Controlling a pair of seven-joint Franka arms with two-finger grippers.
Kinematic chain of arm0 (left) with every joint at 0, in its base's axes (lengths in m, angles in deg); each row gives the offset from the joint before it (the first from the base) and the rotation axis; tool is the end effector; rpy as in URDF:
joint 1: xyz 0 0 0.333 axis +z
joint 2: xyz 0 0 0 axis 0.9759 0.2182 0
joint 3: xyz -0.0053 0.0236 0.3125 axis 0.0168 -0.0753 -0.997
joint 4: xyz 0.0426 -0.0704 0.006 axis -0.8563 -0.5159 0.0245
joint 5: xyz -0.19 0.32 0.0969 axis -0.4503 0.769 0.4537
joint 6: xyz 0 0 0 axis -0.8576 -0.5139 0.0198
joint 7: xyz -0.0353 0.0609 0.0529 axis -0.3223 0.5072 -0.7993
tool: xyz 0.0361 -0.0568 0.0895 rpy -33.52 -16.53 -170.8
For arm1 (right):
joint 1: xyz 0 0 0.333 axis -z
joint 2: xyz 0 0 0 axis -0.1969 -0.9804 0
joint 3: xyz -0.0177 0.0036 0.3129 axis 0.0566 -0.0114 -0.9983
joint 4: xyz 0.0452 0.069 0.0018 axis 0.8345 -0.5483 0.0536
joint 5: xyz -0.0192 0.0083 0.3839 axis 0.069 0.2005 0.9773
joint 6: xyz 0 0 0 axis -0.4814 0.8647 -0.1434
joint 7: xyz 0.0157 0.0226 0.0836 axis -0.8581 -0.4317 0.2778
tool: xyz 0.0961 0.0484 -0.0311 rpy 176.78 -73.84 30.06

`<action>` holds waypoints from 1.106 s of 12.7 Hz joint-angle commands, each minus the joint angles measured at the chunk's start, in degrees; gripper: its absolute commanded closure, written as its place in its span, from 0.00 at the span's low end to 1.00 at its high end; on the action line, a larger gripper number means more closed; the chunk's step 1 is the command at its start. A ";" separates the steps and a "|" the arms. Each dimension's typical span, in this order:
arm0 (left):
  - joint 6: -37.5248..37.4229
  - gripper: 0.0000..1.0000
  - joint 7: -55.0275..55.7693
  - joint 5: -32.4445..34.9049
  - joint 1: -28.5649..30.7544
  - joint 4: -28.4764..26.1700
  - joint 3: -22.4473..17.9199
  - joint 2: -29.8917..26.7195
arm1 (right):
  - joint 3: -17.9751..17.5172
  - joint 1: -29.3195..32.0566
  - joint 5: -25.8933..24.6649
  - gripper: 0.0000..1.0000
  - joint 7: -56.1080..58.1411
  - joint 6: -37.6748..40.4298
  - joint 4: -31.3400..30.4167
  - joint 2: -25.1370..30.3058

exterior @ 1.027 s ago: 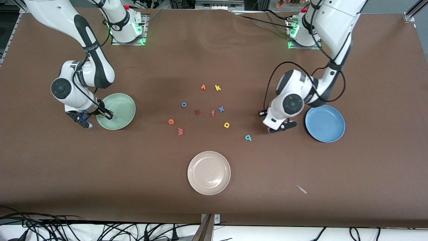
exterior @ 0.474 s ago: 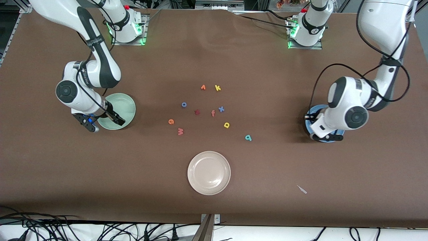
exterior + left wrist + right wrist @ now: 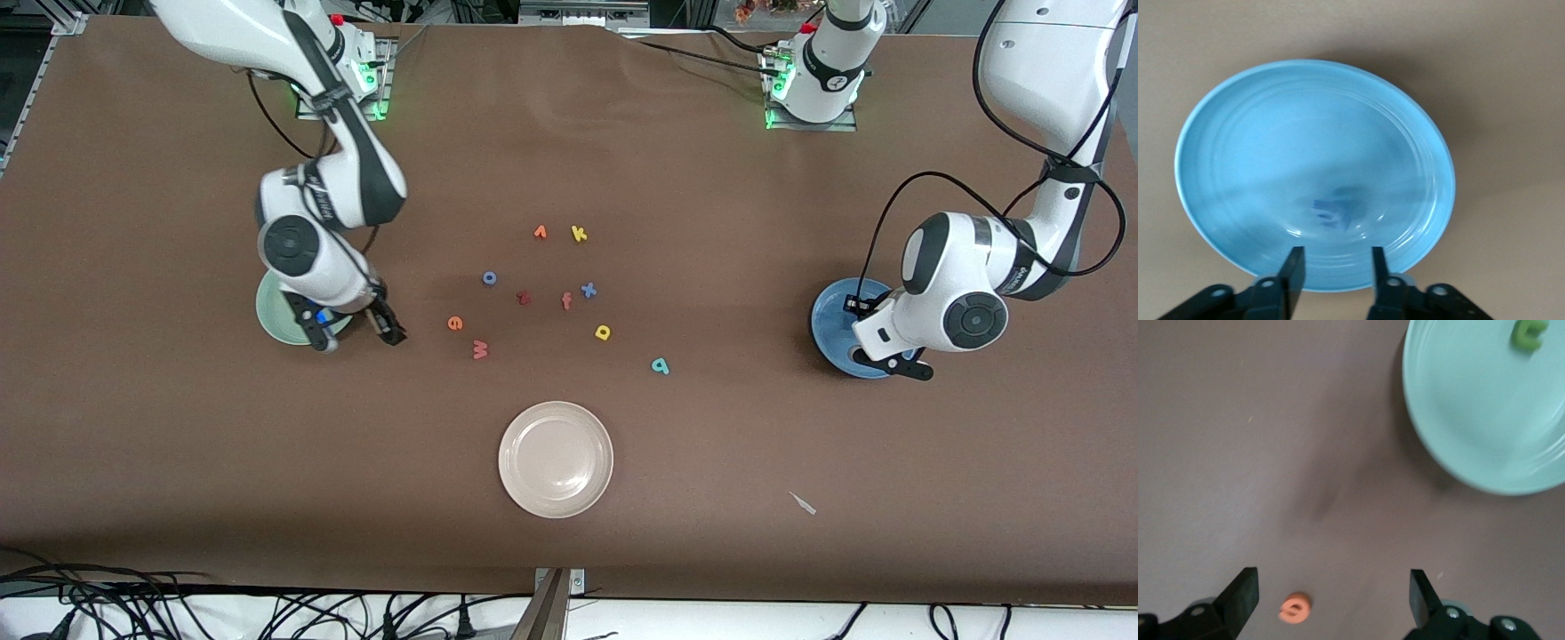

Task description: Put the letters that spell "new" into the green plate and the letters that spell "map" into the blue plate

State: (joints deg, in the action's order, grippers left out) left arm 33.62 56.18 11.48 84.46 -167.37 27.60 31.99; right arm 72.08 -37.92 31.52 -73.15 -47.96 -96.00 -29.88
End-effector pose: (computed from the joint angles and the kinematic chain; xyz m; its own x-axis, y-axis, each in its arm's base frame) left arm 0.5781 -0.0050 0.2252 0.8907 -0.2486 -0.3806 -0.2742 -0.9616 -0.0137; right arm 0.5654 0.2388 0.2470 0.4936 -0.8693 -0.0261 -0.8657 -0.4940 0.0813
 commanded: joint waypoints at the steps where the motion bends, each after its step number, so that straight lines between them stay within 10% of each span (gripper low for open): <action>1: -1.00 0.00 -0.72 0.61 -0.37 2.11 0.84 -0.58 | 0.57 -4.27 -0.08 0.00 -12.14 -0.30 7.21 -7.33; 14: 2.57 0.00 47.77 -10.74 -16.10 20.22 5.77 10.83 | 0.66 -7.54 -0.17 0.24 -20.36 -8.04 6.52 -11.83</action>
State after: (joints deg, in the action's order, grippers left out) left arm 34.67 99.04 2.07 70.41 -151.58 33.86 39.39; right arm 72.15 -44.88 31.48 -92.37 -55.77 -90.37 -41.17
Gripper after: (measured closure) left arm 0.000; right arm 0.172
